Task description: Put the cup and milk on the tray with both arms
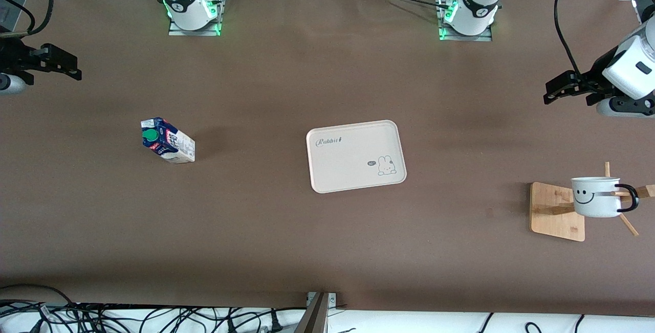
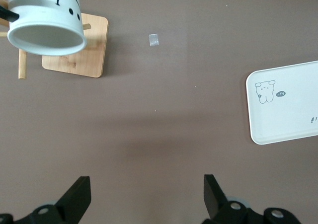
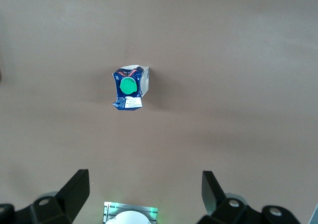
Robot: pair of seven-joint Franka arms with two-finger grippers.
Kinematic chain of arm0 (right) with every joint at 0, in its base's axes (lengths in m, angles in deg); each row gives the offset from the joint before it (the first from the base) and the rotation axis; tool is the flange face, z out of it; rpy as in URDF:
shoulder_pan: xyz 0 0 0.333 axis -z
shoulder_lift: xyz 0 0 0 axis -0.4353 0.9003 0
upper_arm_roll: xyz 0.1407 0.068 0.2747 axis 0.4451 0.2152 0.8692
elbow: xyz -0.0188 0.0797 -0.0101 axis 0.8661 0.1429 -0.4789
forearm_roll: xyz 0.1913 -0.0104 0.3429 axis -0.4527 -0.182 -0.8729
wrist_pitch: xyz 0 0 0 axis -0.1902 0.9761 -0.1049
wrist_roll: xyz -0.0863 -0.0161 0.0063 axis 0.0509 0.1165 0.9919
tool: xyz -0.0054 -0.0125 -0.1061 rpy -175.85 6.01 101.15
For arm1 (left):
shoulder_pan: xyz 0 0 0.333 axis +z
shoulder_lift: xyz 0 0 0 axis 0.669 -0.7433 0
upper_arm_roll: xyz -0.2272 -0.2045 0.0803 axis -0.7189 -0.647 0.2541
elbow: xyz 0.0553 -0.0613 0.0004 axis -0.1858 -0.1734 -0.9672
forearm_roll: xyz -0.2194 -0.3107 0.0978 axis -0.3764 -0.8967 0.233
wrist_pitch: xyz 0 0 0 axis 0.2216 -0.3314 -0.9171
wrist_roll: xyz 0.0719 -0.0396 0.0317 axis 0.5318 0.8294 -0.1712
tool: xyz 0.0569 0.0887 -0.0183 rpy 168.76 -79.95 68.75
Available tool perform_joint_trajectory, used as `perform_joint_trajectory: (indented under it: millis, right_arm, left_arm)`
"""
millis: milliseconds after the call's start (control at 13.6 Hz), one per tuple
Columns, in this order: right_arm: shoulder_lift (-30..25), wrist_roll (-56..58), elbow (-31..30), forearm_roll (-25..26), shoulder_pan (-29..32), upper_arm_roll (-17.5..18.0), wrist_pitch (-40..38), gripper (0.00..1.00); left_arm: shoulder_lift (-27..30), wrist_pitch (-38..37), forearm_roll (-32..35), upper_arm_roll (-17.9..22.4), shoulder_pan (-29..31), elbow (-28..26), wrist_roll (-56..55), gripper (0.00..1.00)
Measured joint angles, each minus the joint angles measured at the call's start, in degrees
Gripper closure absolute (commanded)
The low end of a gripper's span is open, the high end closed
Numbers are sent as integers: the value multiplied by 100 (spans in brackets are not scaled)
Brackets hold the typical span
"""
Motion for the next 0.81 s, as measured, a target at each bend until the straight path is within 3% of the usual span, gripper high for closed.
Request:
perform_joint_trajectory:
  millis: [811]
  right_arm:
    - [168, 0, -26, -11, -6, 9, -36, 0]
  left_arm:
    - [0, 0, 0, 0, 0, 0, 0, 0]
